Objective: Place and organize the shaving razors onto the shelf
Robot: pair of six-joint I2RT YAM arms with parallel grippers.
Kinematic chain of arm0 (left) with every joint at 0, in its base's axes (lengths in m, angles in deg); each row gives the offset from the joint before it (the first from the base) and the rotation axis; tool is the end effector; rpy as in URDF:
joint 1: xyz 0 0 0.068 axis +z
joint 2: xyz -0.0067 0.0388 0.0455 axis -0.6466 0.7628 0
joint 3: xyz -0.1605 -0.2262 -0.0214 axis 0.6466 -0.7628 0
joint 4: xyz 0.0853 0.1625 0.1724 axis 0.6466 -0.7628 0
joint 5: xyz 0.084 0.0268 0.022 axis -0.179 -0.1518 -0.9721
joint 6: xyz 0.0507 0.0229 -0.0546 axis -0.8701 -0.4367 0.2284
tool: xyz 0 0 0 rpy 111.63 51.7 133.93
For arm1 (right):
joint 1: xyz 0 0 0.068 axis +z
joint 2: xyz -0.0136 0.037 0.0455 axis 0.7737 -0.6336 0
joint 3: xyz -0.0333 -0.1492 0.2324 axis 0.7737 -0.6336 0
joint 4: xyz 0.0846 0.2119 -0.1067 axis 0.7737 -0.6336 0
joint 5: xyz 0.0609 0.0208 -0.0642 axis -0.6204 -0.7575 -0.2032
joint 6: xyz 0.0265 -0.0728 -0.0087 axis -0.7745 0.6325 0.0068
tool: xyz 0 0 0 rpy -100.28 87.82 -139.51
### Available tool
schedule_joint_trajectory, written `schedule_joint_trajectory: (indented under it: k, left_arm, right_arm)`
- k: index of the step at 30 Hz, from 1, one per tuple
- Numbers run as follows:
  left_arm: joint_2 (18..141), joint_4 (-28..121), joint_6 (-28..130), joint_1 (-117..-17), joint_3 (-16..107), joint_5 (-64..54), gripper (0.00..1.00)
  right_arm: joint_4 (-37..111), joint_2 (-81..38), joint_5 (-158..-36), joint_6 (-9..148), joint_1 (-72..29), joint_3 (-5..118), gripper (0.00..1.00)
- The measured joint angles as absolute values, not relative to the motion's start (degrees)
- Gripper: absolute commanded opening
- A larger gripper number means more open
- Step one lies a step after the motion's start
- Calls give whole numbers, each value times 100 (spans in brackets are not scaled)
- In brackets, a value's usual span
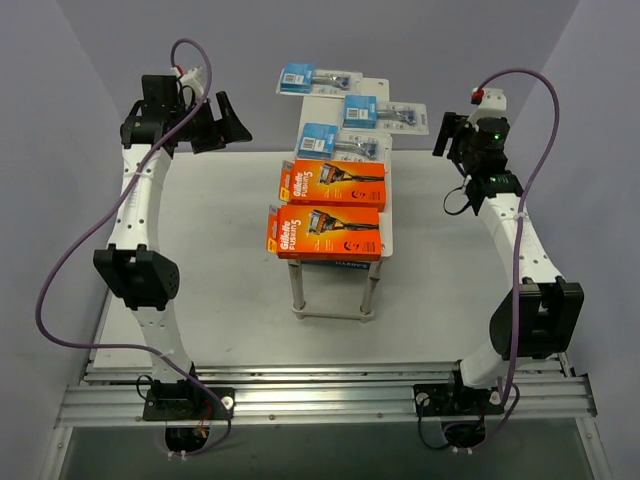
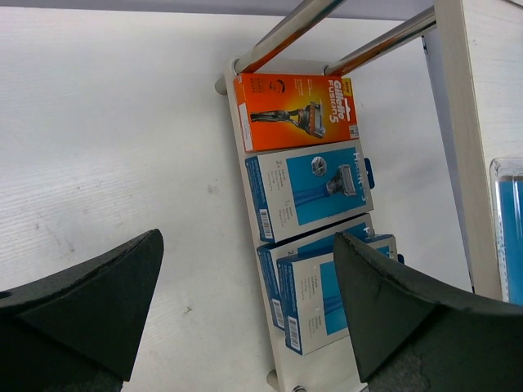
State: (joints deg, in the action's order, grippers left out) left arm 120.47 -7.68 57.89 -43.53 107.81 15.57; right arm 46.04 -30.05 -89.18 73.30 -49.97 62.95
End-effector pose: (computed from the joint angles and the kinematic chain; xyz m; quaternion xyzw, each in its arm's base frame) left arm 0.4488 -0.0575 0.4130 0.0031 0.8627 -0.3015 0.4059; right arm 0.3994 0.0046 0.4133 0.0156 0.7028 0.0194 0.7109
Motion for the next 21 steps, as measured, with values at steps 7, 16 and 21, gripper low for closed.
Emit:
schedule_joint_trajectory:
  k: [7, 16, 21]
  left_arm:
    - [12104, -792, 5787, -4305, 10805, 1605, 94]
    - [12104, -794, 5787, -4305, 10805, 1684, 94]
    - [12104, -792, 5787, -4305, 10805, 1706, 94]
  right_arm:
    - [5170, -3211, -9114, 7614, -5032, 6234, 74]
    - [6042, -3300, -9678, 7820, -5472, 5746, 76]
    - [6283, -3434, -9949, 7815, -5574, 5740, 76]
